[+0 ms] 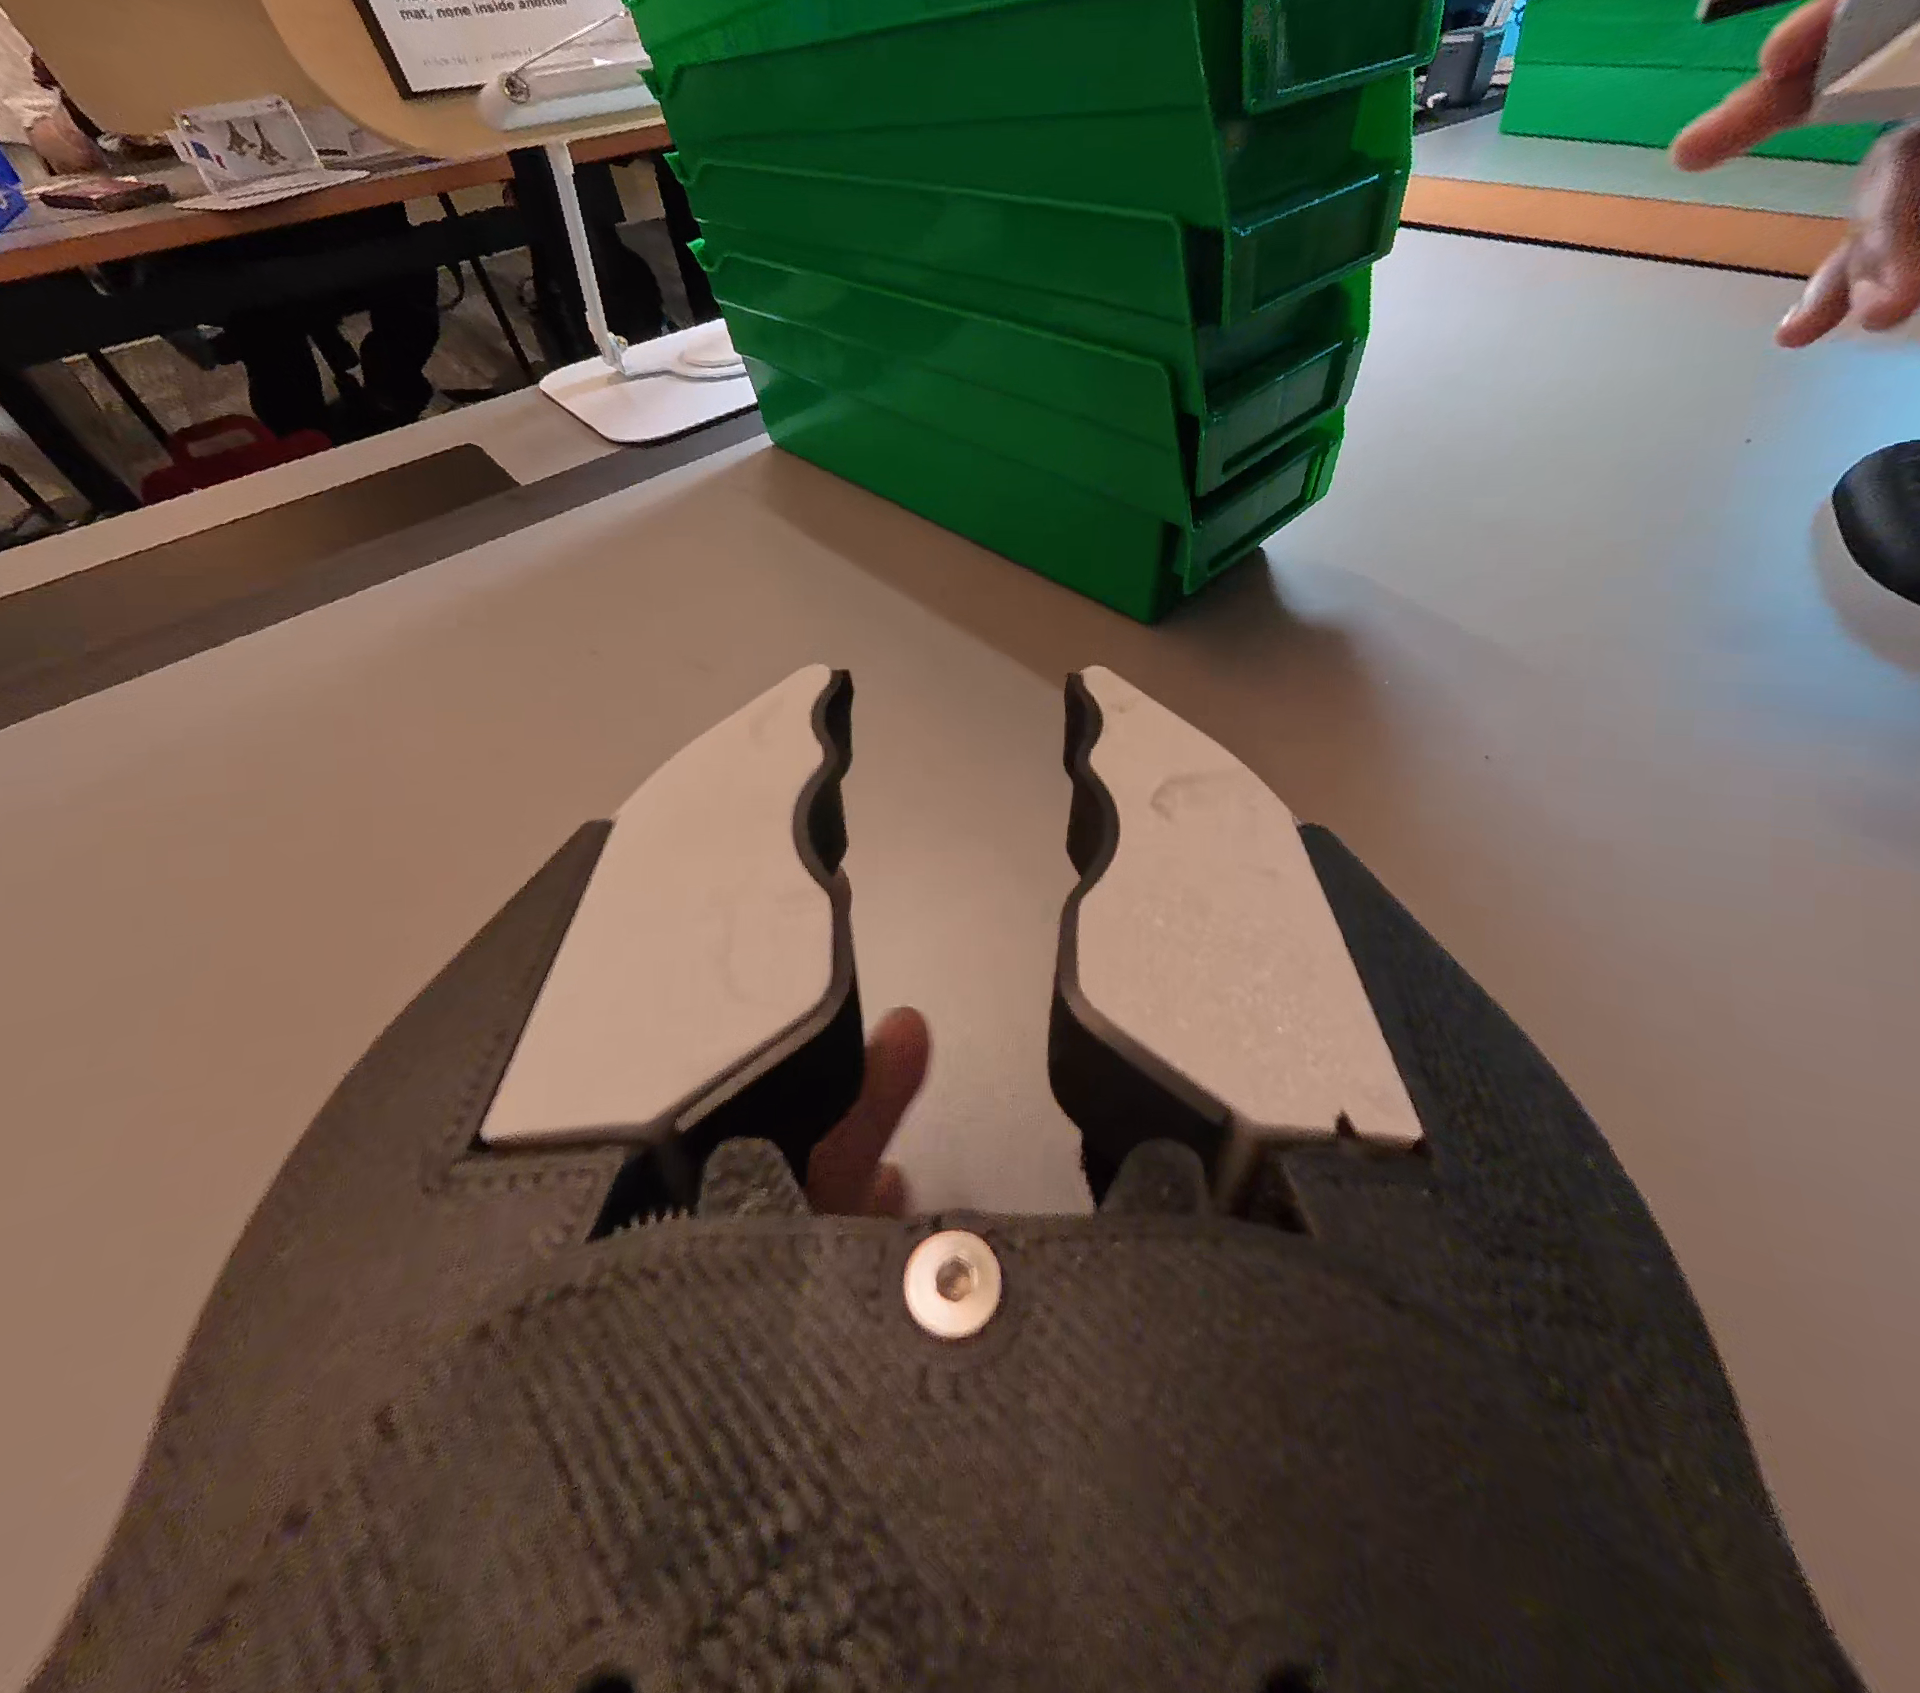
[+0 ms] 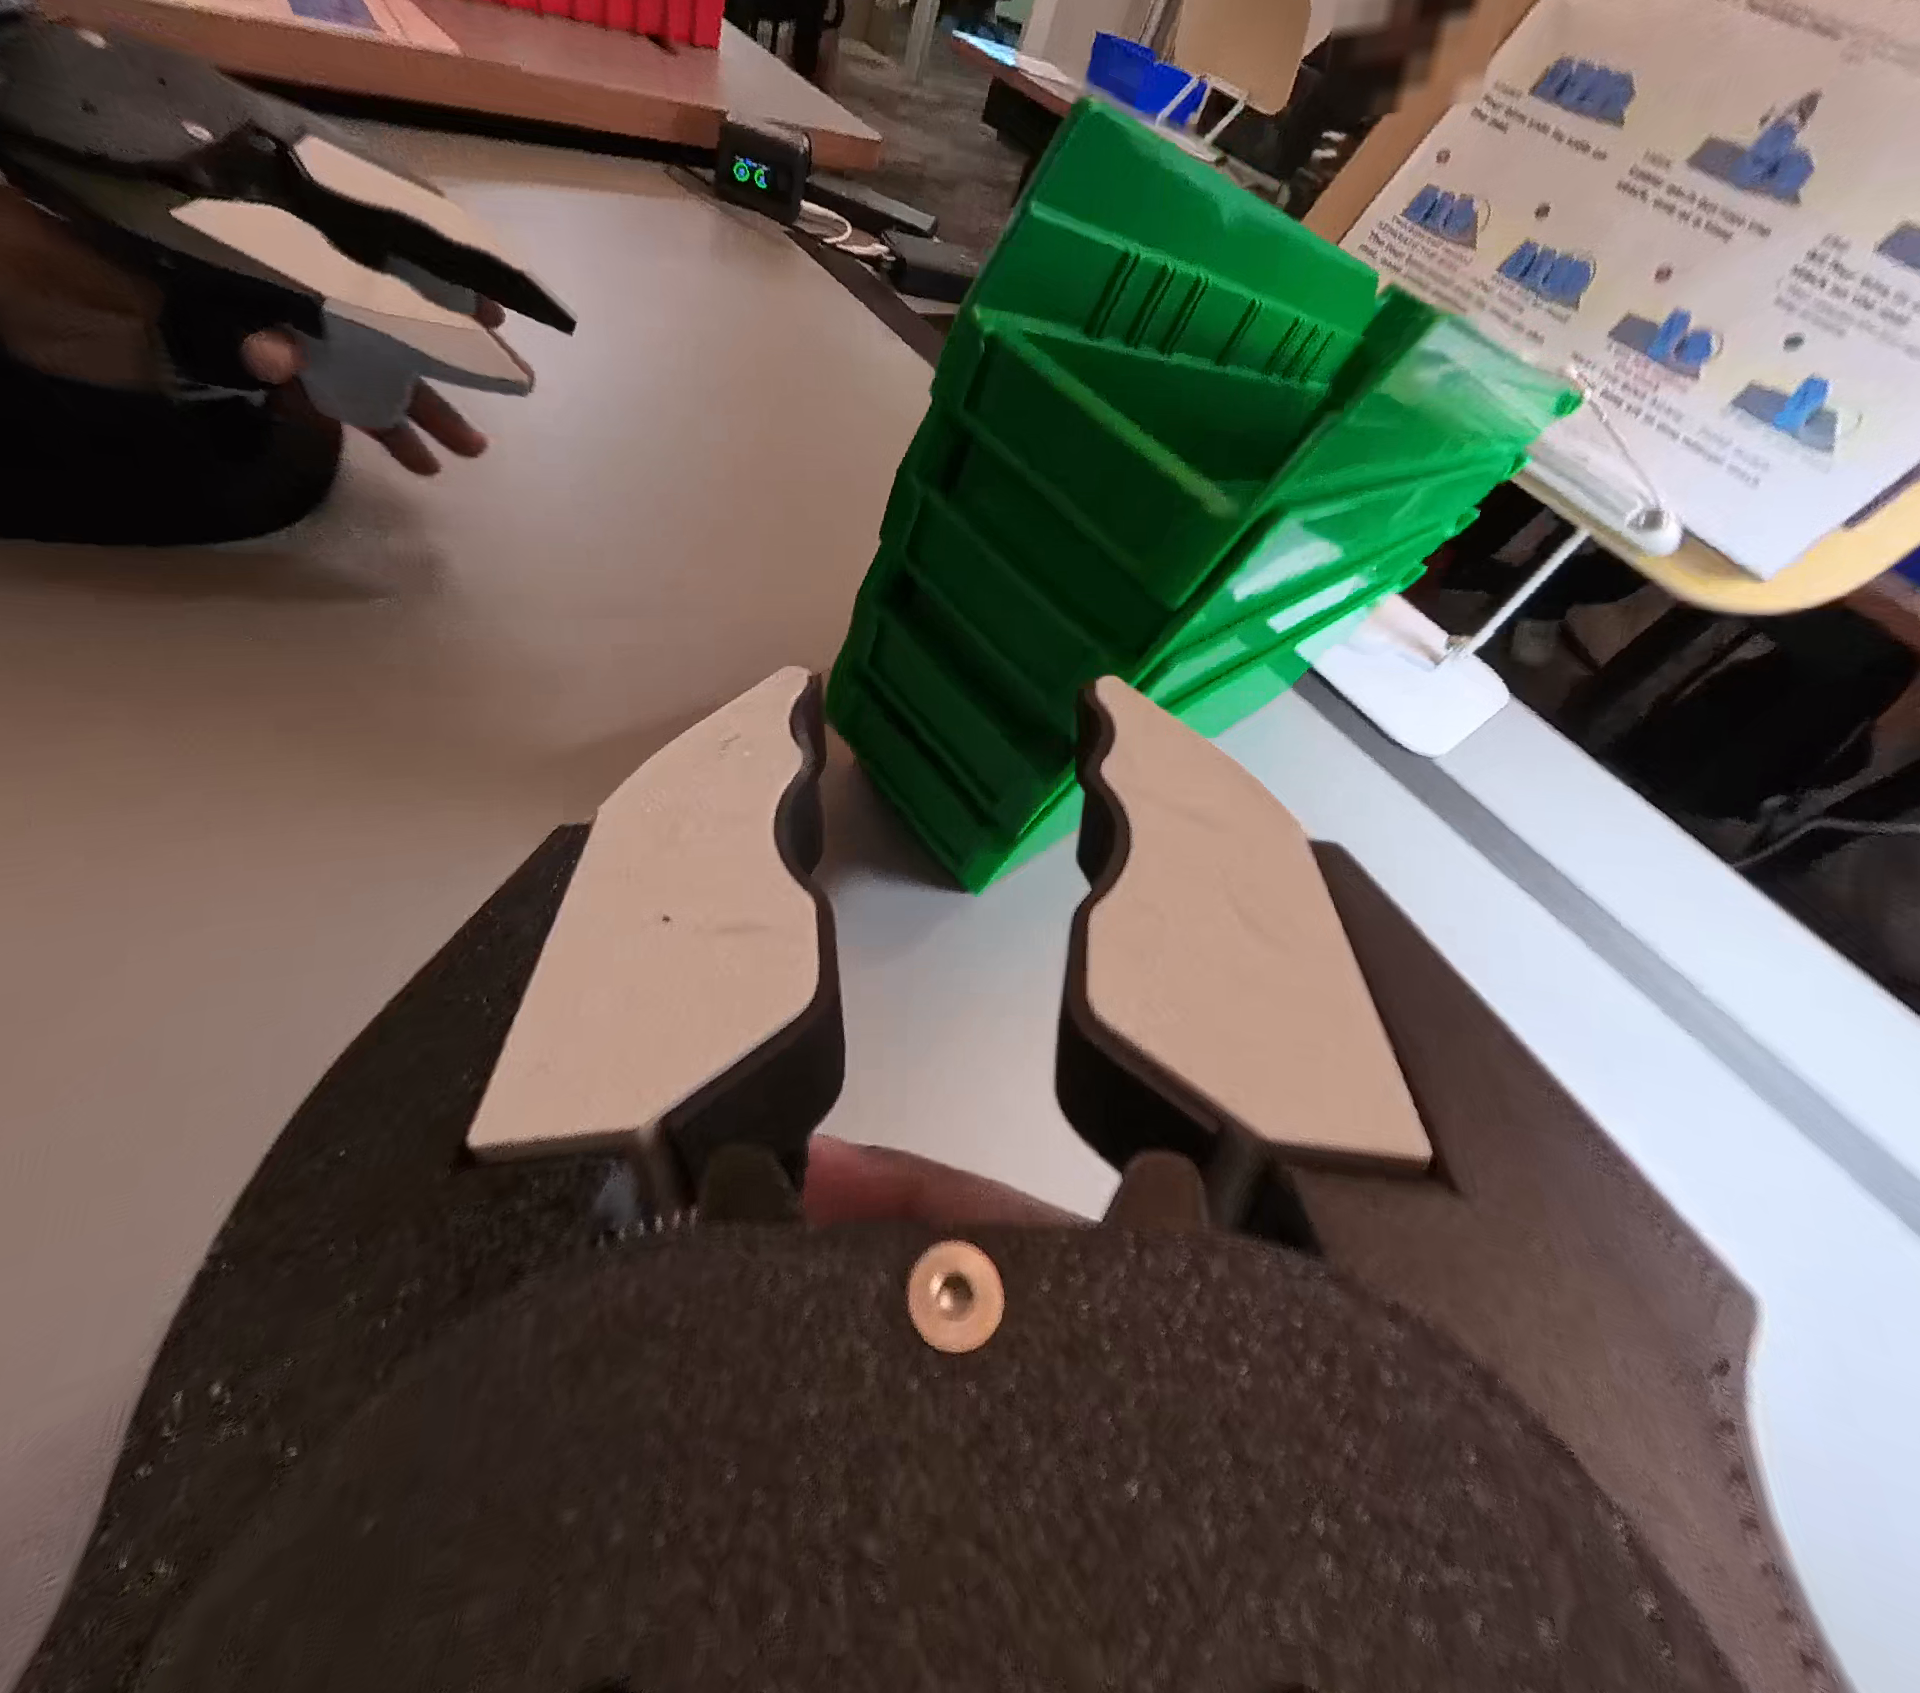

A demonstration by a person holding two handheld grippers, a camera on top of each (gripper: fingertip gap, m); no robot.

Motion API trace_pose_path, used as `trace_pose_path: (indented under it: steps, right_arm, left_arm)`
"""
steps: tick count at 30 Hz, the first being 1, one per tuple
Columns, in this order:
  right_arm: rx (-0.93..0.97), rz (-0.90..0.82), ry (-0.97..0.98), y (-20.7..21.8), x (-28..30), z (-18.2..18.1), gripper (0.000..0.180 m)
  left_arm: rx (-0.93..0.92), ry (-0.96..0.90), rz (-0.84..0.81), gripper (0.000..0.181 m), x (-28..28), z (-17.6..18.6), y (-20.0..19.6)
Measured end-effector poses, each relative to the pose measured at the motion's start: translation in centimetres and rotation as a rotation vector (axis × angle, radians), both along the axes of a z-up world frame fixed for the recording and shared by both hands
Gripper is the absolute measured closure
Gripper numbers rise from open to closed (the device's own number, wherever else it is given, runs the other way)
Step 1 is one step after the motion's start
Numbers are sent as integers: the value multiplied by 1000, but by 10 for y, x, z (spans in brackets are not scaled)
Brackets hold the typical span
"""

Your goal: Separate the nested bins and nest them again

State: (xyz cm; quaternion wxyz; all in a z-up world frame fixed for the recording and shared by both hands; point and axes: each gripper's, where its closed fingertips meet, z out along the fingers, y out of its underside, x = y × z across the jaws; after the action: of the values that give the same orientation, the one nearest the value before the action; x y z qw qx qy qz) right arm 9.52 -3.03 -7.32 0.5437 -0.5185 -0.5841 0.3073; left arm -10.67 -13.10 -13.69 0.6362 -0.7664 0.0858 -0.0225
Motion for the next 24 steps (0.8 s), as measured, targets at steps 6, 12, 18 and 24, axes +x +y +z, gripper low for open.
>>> trace_pose_path:
  steps: [6, 12, 18, 24]
  right_arm:
    - [152, 4, -121, 19, -29, 21, 128]
    - [371, -13, -263, 40, -50, 37, 123]
    - [574, 13, -432, 41, -71, 27, 122]
    - [666, -22, -560, 53, -87, 20, 121]
  left_arm:
    - [16, -3, -16, 138, 2, 2, -2]
    - [12, 27, -47, 142, 8, 0, -3]
    - [2, 60, -49, 144, 12, -3, -4]
    - [15, 20, -35, 140, 6, 1, -5]
